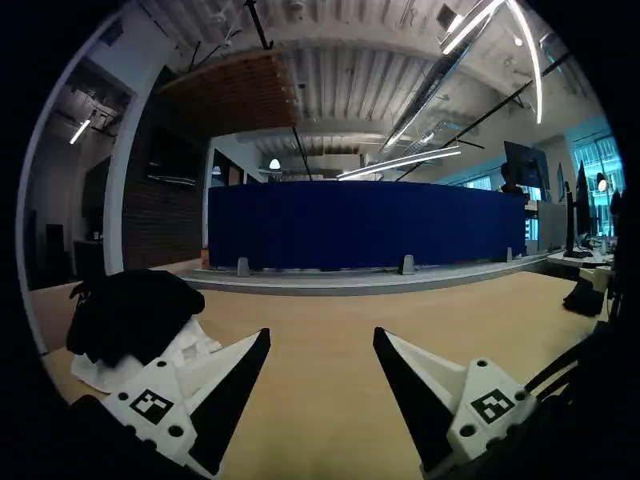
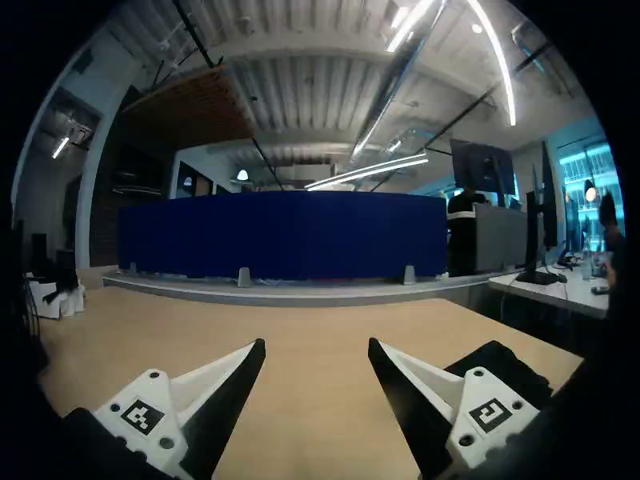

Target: Fold towel

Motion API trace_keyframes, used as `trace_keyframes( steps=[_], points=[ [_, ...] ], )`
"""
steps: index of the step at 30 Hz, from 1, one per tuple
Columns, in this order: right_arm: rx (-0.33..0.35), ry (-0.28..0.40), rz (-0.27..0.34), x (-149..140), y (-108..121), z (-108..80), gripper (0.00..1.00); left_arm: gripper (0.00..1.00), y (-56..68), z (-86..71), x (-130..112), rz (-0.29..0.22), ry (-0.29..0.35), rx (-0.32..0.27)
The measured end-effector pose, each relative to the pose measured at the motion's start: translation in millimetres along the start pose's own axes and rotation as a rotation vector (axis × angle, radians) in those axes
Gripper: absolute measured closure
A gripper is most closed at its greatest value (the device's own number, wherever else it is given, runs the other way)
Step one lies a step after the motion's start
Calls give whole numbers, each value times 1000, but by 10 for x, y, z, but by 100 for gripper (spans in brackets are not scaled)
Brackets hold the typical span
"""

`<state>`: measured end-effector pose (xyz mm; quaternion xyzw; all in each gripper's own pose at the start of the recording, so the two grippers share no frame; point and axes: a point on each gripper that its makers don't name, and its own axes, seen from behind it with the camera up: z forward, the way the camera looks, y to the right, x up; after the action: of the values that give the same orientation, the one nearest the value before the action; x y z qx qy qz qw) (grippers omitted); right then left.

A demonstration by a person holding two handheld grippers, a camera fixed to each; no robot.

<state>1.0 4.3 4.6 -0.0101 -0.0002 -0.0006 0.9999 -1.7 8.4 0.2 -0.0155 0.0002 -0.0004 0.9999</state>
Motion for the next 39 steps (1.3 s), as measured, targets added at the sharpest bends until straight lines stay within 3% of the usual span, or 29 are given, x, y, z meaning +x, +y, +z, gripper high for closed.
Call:
trace_keyframes(
  steps=[39],
  points=[
    [0,0,1,-2,-2,-53,0,4,-1,-17,11,-2,-1,-3]
  ],
)
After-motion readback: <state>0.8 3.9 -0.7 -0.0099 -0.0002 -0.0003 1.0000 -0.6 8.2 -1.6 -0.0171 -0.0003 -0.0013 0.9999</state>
